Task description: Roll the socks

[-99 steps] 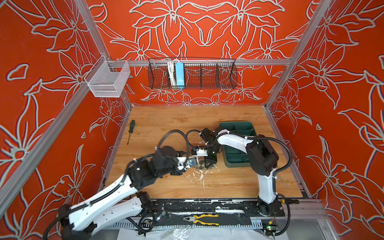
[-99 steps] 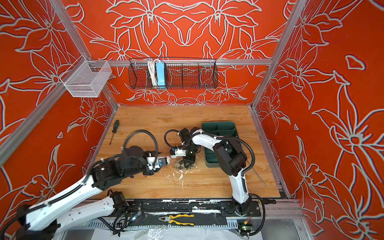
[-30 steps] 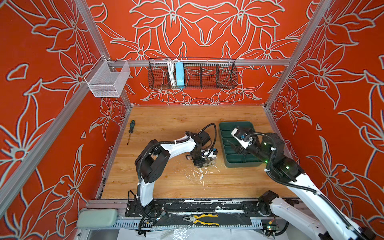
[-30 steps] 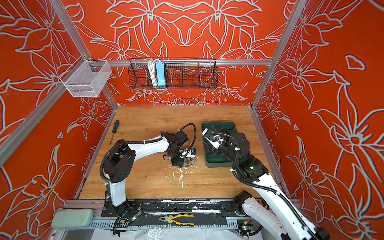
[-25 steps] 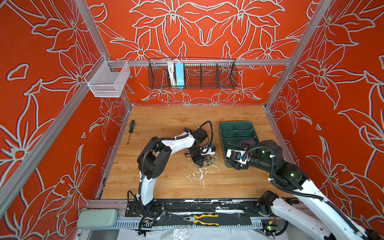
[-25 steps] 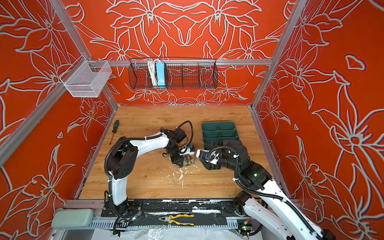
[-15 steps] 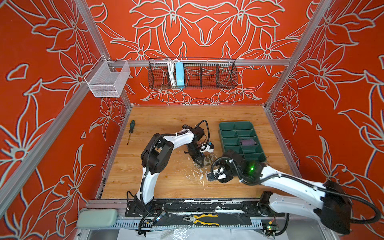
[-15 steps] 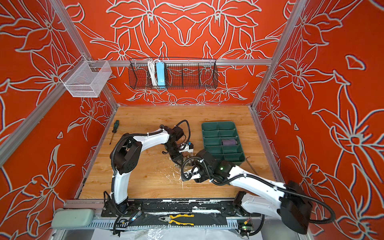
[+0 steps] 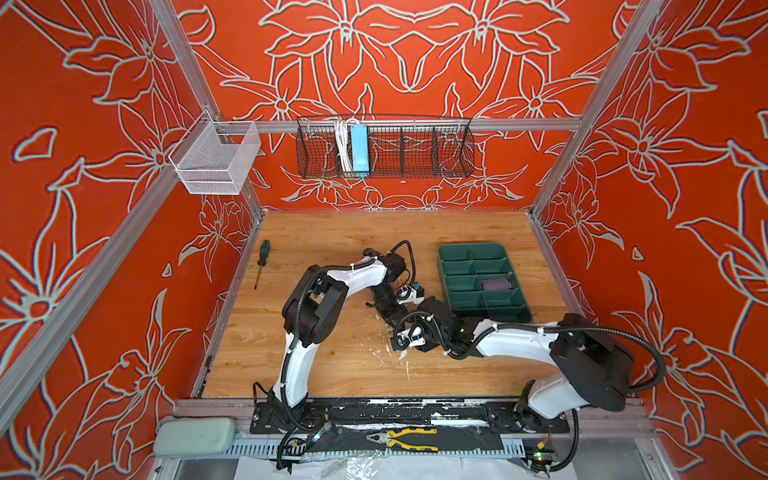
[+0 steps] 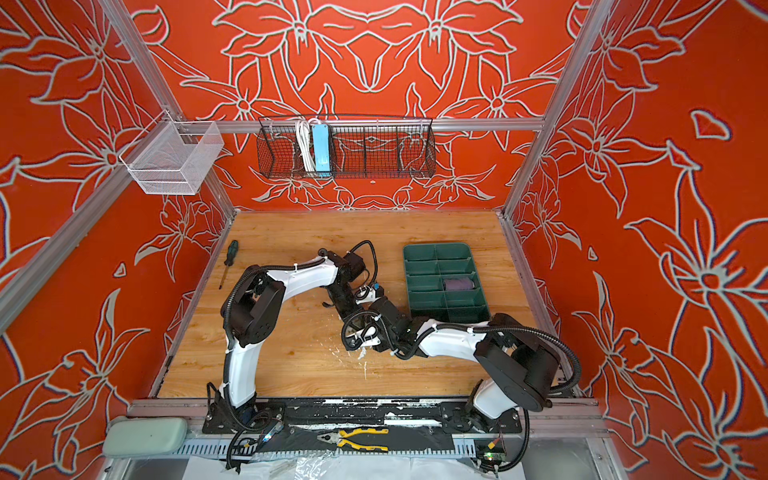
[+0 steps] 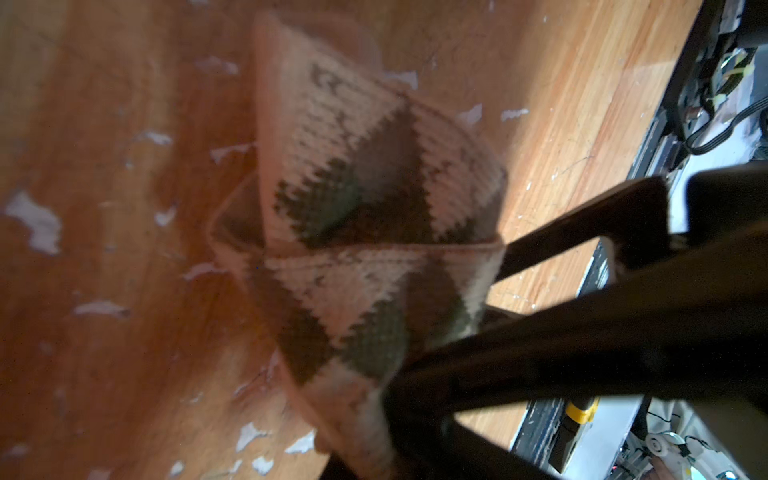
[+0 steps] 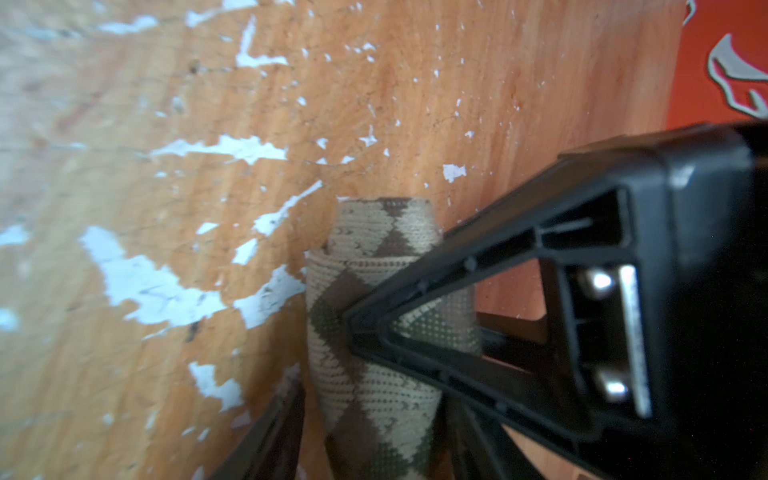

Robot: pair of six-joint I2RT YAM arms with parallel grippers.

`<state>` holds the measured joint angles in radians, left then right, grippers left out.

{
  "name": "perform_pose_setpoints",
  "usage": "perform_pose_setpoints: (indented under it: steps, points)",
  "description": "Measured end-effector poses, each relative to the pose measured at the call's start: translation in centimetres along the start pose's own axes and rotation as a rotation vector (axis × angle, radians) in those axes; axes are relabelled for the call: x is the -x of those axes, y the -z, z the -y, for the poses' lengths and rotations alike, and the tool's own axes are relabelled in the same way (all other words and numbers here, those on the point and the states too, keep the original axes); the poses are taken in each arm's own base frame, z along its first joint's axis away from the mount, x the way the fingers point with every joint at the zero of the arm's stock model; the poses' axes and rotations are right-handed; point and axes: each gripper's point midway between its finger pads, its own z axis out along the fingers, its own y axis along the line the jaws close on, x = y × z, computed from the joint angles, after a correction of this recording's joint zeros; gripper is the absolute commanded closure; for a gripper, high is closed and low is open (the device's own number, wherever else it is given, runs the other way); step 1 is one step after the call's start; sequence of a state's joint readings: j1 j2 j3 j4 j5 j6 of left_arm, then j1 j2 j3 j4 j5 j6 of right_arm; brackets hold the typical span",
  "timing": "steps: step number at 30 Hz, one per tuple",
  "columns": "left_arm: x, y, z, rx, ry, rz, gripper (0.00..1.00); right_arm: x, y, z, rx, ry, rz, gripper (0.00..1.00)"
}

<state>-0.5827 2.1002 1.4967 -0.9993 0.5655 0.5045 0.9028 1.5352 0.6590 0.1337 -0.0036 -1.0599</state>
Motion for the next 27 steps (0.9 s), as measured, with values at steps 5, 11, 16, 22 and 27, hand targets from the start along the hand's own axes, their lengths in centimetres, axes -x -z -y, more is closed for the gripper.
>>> perform_pose_setpoints:
  steps: [5,11,16,22,27]
  points:
    - [-0.1,0.1,0.0,0.003,0.01,-0.007,0.95,-0.1,-0.6,0.4,-0.008,-0.017,-0.017,0.78]
    - [-0.2,0.3,-0.2,0.002,0.015,-0.005,0.86,-0.3,-0.8,0.7,0.004,-0.038,-0.053,0.95]
    - [-0.2,0.3,-0.2,0.005,0.007,0.0,0.78,-0.4,-0.6,0.7,0.015,-0.069,-0.074,1.0]
    - [-0.1,0.5,0.3,0.008,-0.035,0.027,0.69,-0.7,0.0,0.5,0.018,-0.124,-0.099,1.0]
    - [0.1,0.5,1.2,0.0,-0.08,0.048,0.65,-1.3,0.7,0.2,0.023,-0.17,-0.128,1.0]
